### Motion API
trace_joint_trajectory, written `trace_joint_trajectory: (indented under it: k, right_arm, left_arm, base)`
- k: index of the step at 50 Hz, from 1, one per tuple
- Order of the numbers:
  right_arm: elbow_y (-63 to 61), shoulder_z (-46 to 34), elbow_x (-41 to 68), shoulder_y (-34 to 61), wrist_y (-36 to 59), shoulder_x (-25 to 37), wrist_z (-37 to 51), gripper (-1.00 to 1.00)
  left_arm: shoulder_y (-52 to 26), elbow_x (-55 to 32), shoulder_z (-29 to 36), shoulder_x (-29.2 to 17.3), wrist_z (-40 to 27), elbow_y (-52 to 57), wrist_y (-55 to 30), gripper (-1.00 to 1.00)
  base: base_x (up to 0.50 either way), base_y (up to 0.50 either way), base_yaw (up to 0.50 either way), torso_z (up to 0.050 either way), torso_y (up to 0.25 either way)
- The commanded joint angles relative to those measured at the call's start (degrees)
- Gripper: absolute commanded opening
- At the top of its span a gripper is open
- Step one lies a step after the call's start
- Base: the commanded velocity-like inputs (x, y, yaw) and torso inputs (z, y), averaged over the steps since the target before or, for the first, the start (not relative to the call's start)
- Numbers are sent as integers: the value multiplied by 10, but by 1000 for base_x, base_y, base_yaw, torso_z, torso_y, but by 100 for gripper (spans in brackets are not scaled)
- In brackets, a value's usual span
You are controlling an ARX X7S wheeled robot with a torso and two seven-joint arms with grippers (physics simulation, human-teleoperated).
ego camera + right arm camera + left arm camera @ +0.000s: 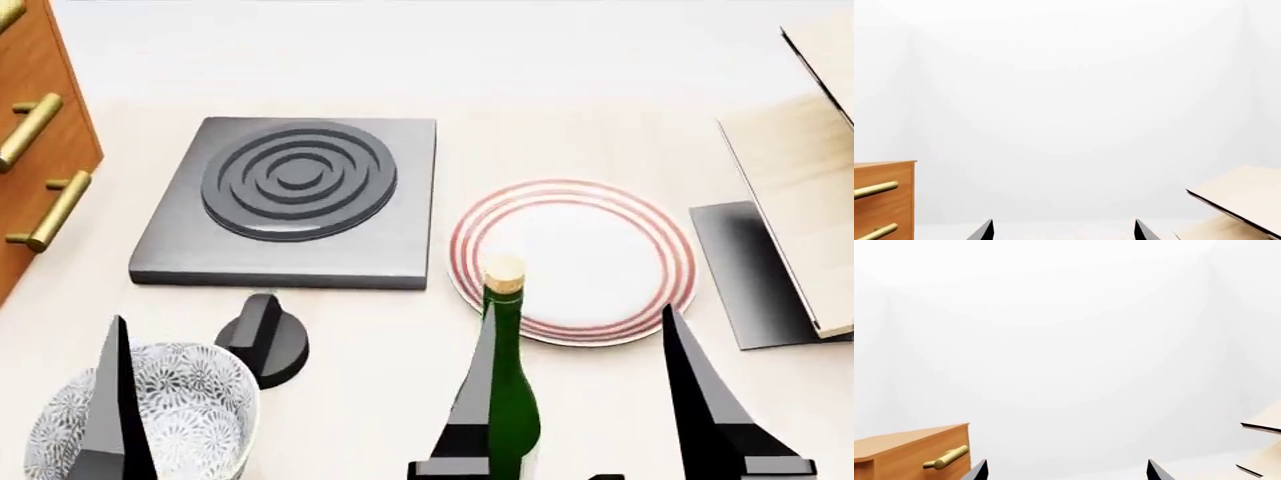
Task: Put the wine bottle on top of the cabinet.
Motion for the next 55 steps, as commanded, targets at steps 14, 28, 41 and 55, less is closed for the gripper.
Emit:
trace_joint_trajectory:
  k: [14, 28, 41, 55]
  right_arm:
    - [3, 7, -4, -1, -5, -4, -2, 100]
    - [7, 7, 1, -3, -13, 0, 5, 100]
    - [8, -14, -18, 1, -9, 15, 10, 100]
    - [6, -16, -13, 2, -9, 20, 16, 100]
  left_arm:
    - [-1, -9, -25, 17, 17, 4, 16, 100]
    - [-2, -7, -24, 17, 18, 4, 11, 100]
    - [-1, -7, -23, 17, 18, 4, 12, 100]
    - [-1, -6, -22, 17, 19, 4, 12, 100]
  base:
    - [406, 0, 0, 0, 1]
    - [0, 0, 0, 0, 0]
    - [0, 143, 0, 0, 0]
    - [0, 500, 0, 0, 0]
